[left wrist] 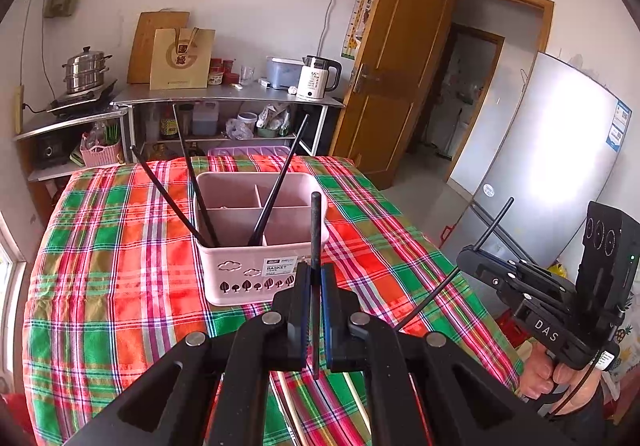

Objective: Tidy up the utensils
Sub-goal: 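Lift the left tool's chopstick over the basket while the right tool carries its chopstick there, then lower both chopsticks into the basket and open both tools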

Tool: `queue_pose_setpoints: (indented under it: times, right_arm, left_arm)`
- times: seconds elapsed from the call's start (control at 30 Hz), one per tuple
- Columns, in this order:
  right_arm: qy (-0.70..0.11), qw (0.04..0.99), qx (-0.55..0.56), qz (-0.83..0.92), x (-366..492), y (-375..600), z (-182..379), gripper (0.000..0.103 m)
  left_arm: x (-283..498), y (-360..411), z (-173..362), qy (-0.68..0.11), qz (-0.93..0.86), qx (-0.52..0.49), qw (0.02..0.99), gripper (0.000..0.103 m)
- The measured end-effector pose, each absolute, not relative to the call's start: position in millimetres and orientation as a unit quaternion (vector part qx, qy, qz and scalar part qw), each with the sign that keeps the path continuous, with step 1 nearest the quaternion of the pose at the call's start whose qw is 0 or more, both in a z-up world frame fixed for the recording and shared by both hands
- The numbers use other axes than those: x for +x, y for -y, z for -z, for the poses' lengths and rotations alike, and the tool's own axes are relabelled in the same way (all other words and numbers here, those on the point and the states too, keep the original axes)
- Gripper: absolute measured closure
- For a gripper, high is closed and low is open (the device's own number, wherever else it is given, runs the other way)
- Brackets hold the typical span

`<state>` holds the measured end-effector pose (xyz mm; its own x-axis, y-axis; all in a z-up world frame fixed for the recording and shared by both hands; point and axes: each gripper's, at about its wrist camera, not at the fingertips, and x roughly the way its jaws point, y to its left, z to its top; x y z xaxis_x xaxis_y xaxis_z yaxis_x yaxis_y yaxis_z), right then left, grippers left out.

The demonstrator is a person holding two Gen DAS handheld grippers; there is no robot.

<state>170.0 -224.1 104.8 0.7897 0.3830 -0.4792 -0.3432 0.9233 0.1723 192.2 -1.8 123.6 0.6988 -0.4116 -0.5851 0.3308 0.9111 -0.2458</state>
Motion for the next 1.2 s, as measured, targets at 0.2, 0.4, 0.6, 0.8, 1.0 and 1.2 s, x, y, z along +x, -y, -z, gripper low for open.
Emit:
queue_pose_setpoints:
  times: [0.2, 0.4, 0.6, 0.8, 1.0, 1.2]
  right_arm:
    - [-0.246, 0.946, 0.04, -0.209, 175, 212, -120, 0.098]
    - [-0.22, 0.948, 0.036, -0.226, 187, 191, -143, 0.098]
    - [-0.2, 0.949, 0.028, -0.243, 207, 166, -161, 0.098]
    - [-0.185, 0.951, 0.034, -0.245, 231, 151, -173, 0.098]
    - [-0.177, 0.953, 0.046, -0.24, 254, 144, -175, 0.098]
    - [-0.186, 0.953, 0.048, -0.236, 270, 137, -163, 0.098]
  left_arm:
    - [198, -14, -145, -0.32, 0.192, -0.061, 0.926, 0.099]
    - [209, -29, -178, -0.297, 0.175, -0.052, 0.937, 0.099]
    - [229, -46, -206, -0.273, 0.159, -0.068, 0.946, 0.099]
    - [251, -52, -223, -0.256, 0.145, -0.065, 0.954, 0.099]
    - [274, -59, -222, -0.25, 0.135, -0.068, 0.956, 0.099]
    - [290, -59, -208, -0.256, 0.138, -0.063, 0.955, 0.099]
